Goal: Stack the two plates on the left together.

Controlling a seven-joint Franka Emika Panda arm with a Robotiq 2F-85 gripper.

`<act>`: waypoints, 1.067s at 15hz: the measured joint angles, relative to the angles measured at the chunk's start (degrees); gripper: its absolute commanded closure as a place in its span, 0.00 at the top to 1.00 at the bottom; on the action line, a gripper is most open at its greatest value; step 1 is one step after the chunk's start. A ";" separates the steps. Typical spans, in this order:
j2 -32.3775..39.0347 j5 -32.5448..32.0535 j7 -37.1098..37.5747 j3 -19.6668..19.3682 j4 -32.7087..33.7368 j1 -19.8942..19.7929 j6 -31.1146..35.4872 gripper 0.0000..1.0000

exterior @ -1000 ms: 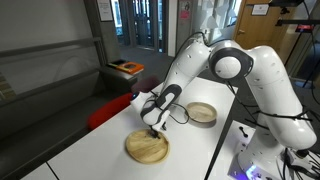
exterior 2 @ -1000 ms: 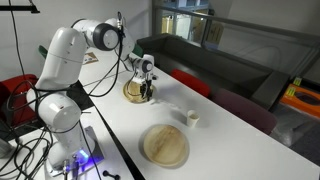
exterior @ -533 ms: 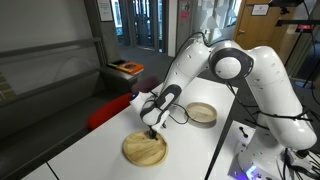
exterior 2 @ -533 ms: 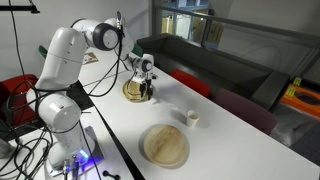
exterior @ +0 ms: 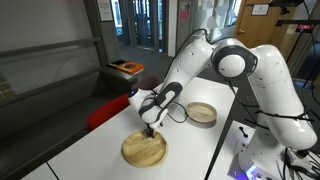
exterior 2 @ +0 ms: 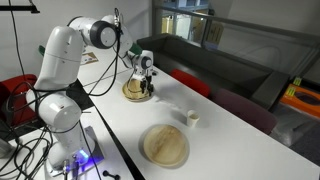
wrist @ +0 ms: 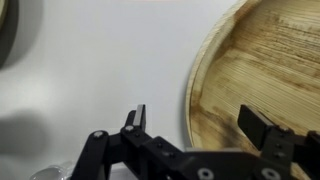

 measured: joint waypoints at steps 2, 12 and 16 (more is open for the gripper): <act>-1.20 0.00 0.02 0.00 -0.01 -0.01 0.31 1.00; -10.11 3.29 4.84 1.29 -1.03 -0.36 0.81 1.00; -16.12 4.02 12.32 1.62 -3.79 -0.35 0.74 1.00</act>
